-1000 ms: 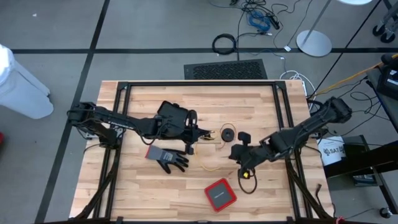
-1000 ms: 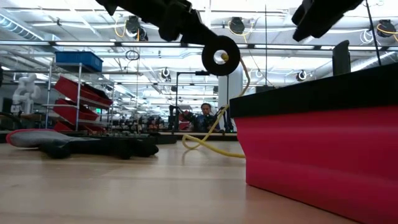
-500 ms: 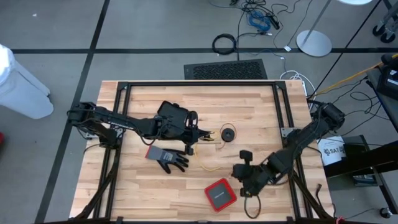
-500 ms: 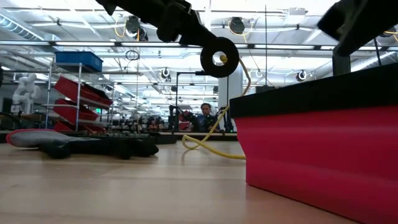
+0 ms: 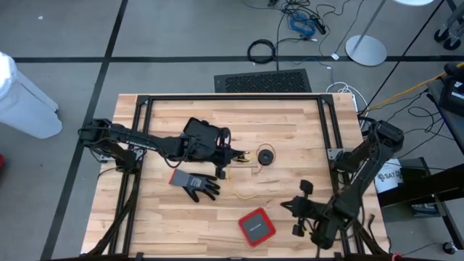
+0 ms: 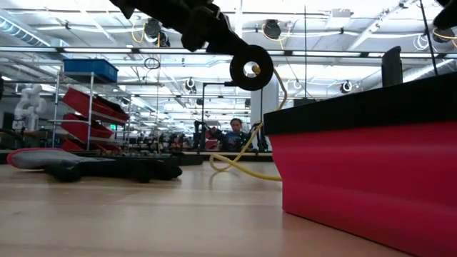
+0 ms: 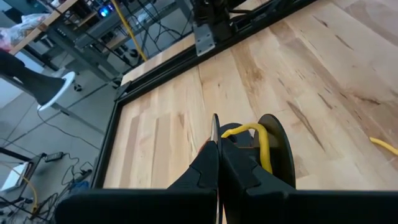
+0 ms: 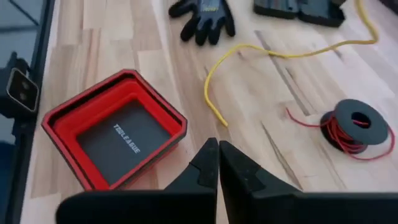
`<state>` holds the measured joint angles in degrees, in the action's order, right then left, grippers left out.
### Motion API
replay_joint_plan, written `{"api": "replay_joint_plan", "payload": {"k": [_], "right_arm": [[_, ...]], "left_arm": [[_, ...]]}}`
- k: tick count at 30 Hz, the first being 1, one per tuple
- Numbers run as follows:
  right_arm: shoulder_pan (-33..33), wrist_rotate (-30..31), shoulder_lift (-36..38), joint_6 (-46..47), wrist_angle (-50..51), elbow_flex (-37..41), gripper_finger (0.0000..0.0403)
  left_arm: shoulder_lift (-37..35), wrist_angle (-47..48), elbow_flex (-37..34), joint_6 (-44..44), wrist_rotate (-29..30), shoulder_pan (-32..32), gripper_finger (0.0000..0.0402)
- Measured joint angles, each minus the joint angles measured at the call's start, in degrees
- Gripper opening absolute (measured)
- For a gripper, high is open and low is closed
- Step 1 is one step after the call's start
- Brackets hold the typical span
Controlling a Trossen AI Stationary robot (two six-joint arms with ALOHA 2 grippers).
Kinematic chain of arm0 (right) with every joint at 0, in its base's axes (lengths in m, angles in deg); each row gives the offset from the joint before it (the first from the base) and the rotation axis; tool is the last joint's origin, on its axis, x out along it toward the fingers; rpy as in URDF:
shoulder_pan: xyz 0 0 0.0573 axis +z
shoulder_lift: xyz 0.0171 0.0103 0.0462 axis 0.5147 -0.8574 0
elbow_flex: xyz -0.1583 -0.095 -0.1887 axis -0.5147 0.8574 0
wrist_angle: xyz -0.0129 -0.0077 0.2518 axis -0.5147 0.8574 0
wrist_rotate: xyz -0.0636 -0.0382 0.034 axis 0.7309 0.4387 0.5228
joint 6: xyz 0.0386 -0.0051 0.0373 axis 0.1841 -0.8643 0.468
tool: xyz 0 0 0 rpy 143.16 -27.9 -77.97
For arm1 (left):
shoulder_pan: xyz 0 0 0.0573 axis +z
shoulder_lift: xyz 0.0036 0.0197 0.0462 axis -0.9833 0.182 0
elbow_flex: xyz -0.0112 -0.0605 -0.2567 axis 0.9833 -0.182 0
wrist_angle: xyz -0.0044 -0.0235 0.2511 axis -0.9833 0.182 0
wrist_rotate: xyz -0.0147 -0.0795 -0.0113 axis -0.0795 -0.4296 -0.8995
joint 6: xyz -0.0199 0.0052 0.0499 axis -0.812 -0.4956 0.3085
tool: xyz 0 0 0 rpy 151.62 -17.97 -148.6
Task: Coil cords
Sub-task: Coil the yellow wire onto the spool
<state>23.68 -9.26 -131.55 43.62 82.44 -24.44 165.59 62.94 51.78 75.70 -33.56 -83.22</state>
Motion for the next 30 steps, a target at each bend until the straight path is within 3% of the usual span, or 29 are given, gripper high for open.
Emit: {"api": "replay_joint_plan", "payload": {"k": [7,16,19,23,30], "right_arm": [[2.07,12.59,0.00,6.51,1.19,-0.01,0.0000],[-6.69,12.68,-3.84,-0.92,-9.60,-0.02,0.0010],[-9.53,12.73,-7.19,-0.55,-8.59,-0.02,0.0023],[-12.18,15.31,-12.12,6.68,-2.26,-0.02,0.0037],[-14.90,30.44,-18.09,27.25,9.79,0.00,0.0064]], "left_arm": [[-0.03,0.35,0.25,-0.98,0.00,1.56,0.0000],[-0.15,1.06,2.37,-1.03,-2.16,3.05,0.0000],[-0.17,1.08,2.78,-1.02,-2.66,3.05,0.0000],[-0.17,1.62,3.24,-1.07,-4.62,3.00,0.0000],[-0.31,1.33,3.28,-1.07,-7.05,3.00,0.0000]]}}
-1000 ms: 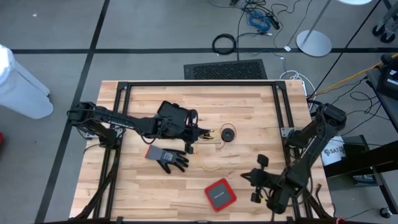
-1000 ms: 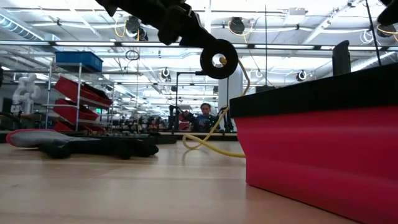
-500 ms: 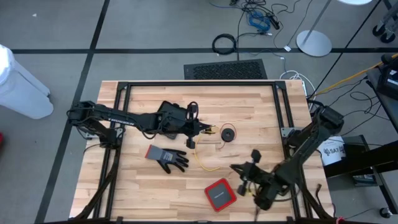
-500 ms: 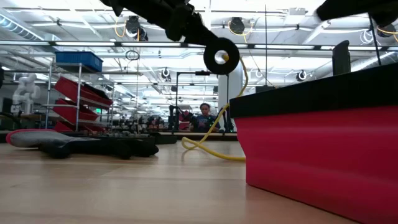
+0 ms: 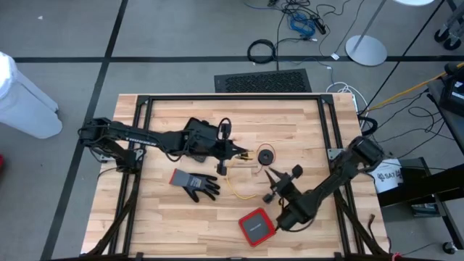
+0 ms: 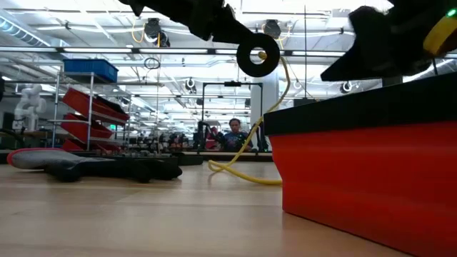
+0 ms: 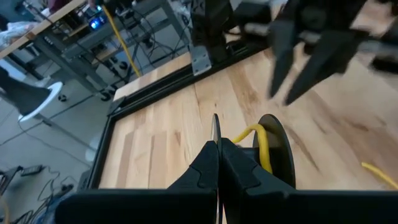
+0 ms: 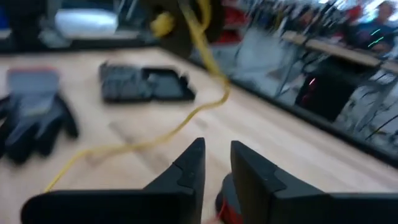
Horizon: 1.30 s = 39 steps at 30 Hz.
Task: Coil cords
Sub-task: Coil the yellow wire onto the spool
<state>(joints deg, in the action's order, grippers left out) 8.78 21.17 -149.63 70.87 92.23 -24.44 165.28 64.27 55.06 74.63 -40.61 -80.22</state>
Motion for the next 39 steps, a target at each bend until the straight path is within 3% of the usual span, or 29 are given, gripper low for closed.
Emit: {"api": "replay_joint_plan", "payload": {"k": [8,15,39], "right_arm": [[-5.43,4.62,-3.80,6.20,1.79,0.00,0.0081],[-6.42,10.35,-4.14,10.61,1.64,0.00,0.0082],[-6.57,10.65,-4.14,8.35,-1.14,0.00,0.0115]], "left_arm": [[-0.97,-3.06,0.00,0.02,-1.41,-0.01,0.0000],[-3.65,-4.87,0.00,0.00,-4.26,-0.07,0.0000],[-5.40,-7.43,-0.02,-1.46,-8.54,-0.07,0.0000]]}}
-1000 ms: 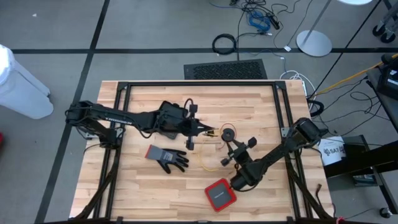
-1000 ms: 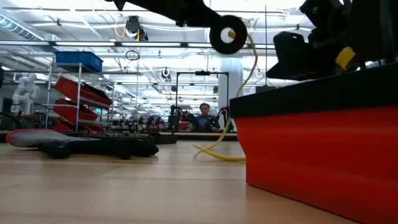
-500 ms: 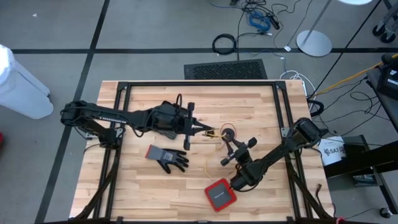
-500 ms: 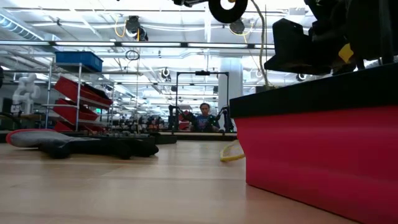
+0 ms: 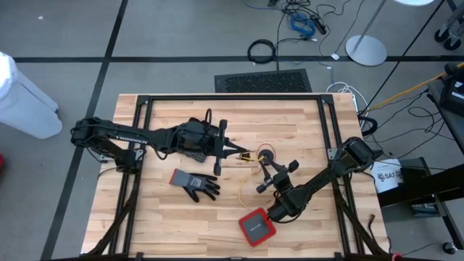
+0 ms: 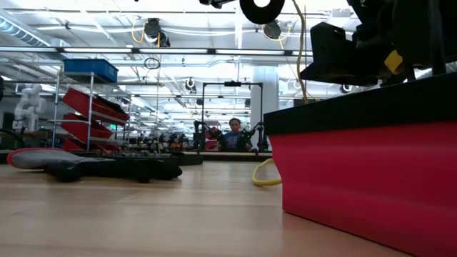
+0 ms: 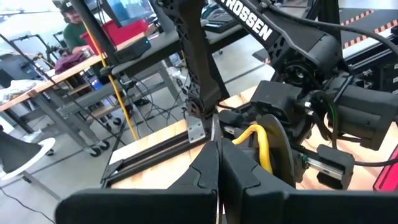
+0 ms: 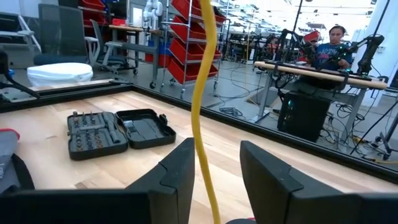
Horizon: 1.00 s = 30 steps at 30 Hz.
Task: Coil cords
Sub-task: Coil the yellow wire onto the spool
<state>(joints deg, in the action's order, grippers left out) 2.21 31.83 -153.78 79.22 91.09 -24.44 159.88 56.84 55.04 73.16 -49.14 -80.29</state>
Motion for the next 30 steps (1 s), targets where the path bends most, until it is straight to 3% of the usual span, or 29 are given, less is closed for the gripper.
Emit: {"api": "replay_joint_plan", "payload": {"k": [11,20,30], "right_arm": [[-1.53,-2.60,0.00,-13.54,-9.15,-0.02,0.0114],[-2.51,-3.10,0.00,-14.77,-9.94,-0.02,0.0112],[-2.34,-3.83,0.02,-15.84,-10.09,-0.02,0.0044]], "left_arm": [[0.00,-0.90,0.00,-1.05,-1.23,-0.02,0.0000],[0.00,-1.04,0.00,-1.53,-2.77,-0.11,0.0000],[0.00,-0.76,-0.02,-1.51,-2.75,-0.11,0.0000]]}}
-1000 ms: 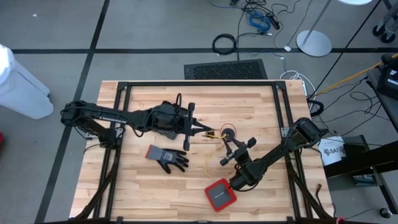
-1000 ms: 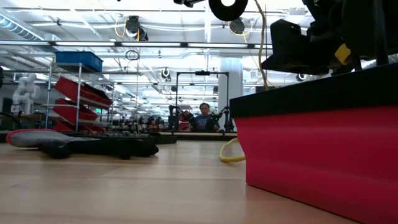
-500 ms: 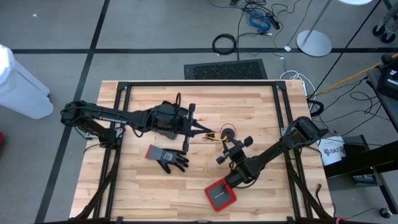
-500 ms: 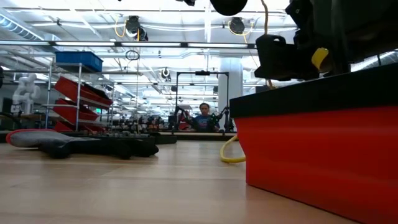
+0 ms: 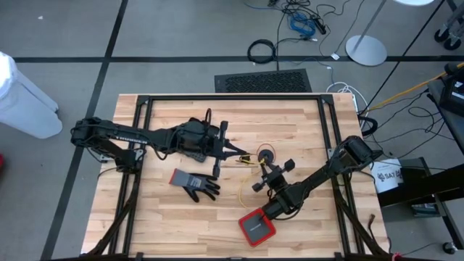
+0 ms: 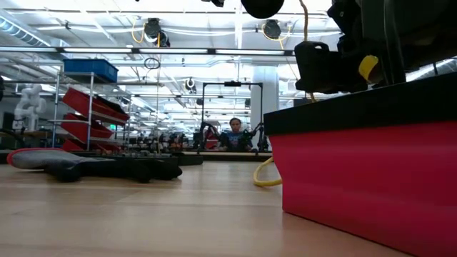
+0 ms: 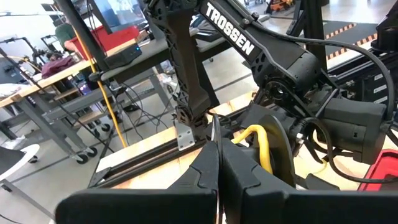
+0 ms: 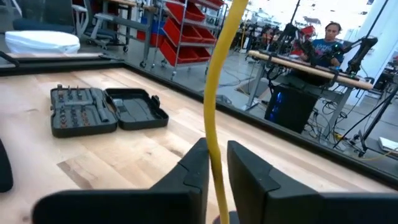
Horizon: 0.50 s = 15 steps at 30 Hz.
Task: Coil cords
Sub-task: Coil the yellow wire onto the spool
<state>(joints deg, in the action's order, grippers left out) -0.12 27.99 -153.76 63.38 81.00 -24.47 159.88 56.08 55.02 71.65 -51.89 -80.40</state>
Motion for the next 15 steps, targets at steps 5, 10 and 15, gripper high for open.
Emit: {"api": "replay_joint_plan", "payload": {"k": [5,10,15], "right_arm": [[-1.08,-3.83,0.00,-3.13,-1.05,0.00,0.0008],[-2.08,-5.17,0.00,-13.30,-9.58,0.00,0.0003],[-3.94,-5.15,0.00,-28.39,-22.55,0.00,0.0002]], "left_arm": [[0.01,0.08,0.00,0.00,0.02,0.00,0.0000],[0.37,-0.74,0.00,-0.04,0.04,0.00,0.0000],[2.97,-7.23,-0.04,-2.65,1.60,0.17,0.0000]]}}
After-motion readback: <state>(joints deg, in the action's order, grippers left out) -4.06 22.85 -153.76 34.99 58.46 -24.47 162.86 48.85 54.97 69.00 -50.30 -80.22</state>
